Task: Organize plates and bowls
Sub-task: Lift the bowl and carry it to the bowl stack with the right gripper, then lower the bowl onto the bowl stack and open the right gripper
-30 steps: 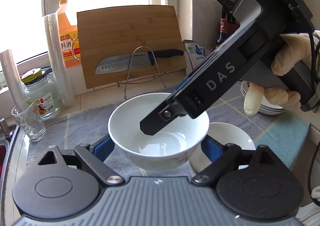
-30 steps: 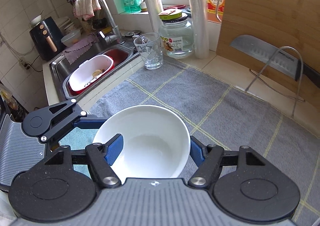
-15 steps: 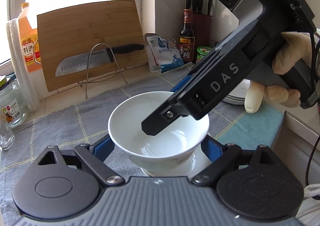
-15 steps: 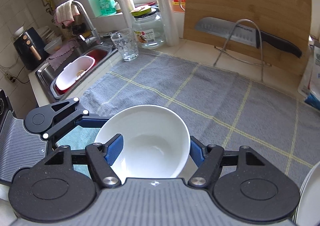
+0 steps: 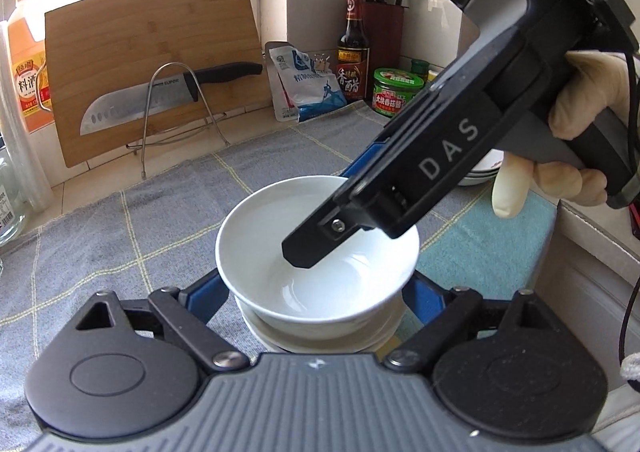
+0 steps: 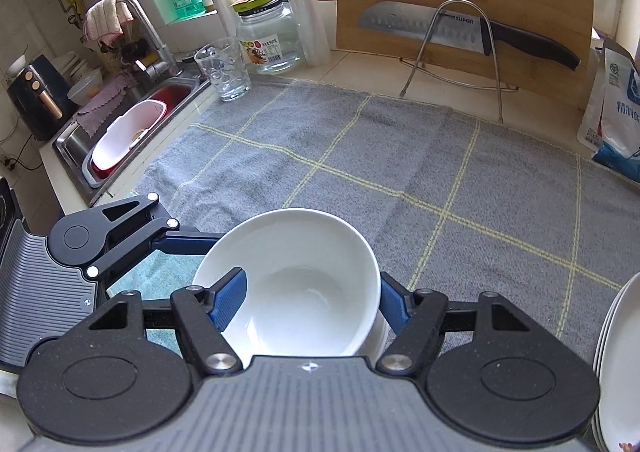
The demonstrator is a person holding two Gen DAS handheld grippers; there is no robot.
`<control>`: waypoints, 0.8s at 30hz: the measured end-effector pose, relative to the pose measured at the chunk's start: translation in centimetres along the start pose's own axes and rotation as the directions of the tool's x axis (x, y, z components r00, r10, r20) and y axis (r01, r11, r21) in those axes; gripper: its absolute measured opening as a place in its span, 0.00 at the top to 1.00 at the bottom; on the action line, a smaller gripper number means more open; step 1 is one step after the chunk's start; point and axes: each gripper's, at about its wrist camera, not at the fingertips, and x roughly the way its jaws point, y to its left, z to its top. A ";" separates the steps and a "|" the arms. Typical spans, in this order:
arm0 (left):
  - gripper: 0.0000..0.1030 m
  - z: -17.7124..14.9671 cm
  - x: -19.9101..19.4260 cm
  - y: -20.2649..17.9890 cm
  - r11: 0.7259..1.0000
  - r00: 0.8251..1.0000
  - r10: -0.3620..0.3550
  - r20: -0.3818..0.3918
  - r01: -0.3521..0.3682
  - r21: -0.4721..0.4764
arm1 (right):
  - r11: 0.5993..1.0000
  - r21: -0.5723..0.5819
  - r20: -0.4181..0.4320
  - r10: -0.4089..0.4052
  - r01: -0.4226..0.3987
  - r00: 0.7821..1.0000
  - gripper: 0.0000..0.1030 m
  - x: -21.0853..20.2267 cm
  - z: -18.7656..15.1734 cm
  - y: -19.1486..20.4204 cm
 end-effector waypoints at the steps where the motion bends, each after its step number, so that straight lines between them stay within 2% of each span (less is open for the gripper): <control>1: 0.10 0.0 0.0 0.0 1.000 1.000 -0.002 -0.001 0.002 0.000 | 1.000 -0.001 -0.001 -0.001 0.001 1.000 0.27 0.0 0.0 0.0; 12: 0.10 0.0 0.8 0.2 1.000 1.000 -0.007 -0.015 0.007 -0.003 | 0.999 -0.028 -0.005 -0.026 0.026 1.000 0.26 0.6 -0.3 0.3; 13: 0.09 0.0 0.8 0.3 1.000 1.000 -0.013 -0.016 0.013 -0.007 | 0.999 -0.030 -0.005 -0.027 0.027 1.000 0.24 0.5 -0.3 0.3; 14: 0.07 0.0 0.8 0.4 1.000 1.000 -0.018 -0.017 0.018 -0.006 | 0.999 -0.032 -0.001 -0.027 0.027 1.000 0.16 0.5 -0.3 0.3; 16: 0.03 0.0 0.6 0.4 1.000 1.000 -0.012 -0.003 0.012 0.005 | 0.999 -0.041 0.008 -0.027 0.027 1.000 0.11 0.4 -0.3 0.5; 24: 0.03 -0.4 -0.1 0.7 0.999 0.999 -0.039 0.007 0.038 0.011 | 0.995 -0.072 0.031 -0.071 0.073 0.997 0.04 0.0 -0.4 1.0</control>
